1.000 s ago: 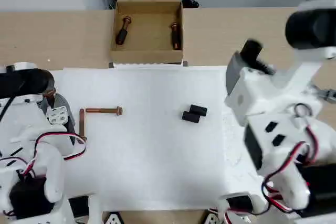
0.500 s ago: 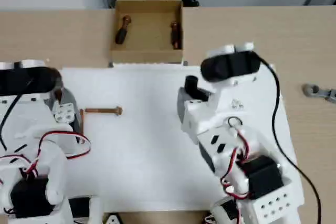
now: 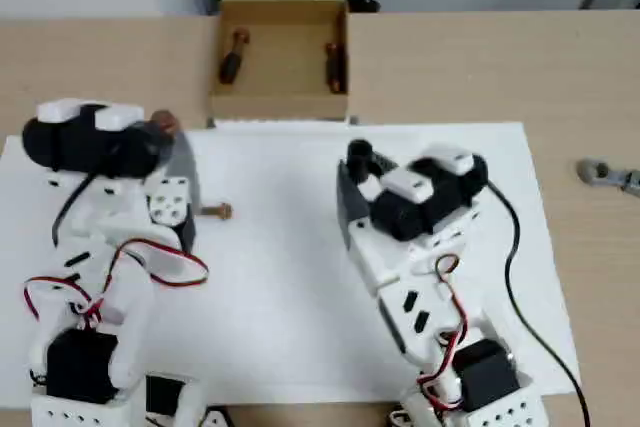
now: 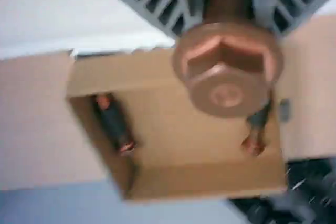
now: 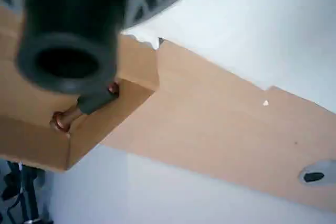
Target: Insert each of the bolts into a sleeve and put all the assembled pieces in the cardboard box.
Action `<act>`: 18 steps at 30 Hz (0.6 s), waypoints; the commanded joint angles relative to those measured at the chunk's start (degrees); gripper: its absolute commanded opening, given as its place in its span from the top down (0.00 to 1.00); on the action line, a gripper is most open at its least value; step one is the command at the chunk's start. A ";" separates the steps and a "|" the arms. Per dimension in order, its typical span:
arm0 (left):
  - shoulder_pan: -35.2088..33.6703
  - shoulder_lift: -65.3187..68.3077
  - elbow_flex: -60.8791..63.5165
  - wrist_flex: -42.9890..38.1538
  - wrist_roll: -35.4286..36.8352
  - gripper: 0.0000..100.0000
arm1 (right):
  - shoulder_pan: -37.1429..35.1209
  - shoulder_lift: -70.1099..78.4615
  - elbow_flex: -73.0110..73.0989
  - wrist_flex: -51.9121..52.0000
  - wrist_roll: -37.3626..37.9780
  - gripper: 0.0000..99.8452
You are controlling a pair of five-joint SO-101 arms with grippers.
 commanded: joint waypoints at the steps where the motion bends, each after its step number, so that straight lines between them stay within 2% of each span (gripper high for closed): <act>1: 4.75 0.00 -0.40 -4.31 -0.35 0.99 | -2.59 -5.49 4.48 -3.30 0.70 1.00; 4: 7.74 -0.09 -1.45 -5.89 -0.09 0.99 | -4.26 -10.51 9.32 -3.47 3.43 1.00; 8: 12.40 0.53 -8.92 -4.31 -0.26 0.99 | -4.35 -17.27 15.30 -3.21 7.65 1.00; 12: 17.58 6.24 -13.93 -1.58 0.00 0.99 | -4.26 -20.26 17.85 -3.12 7.74 1.00; 15: 22.15 10.02 -15.96 -3.34 0.44 0.99 | -4.26 -19.82 17.93 -3.38 7.65 1.00; 18: 24.18 12.66 -17.45 -7.12 7.03 0.99 | -4.44 -19.82 17.93 -3.65 7.21 1.00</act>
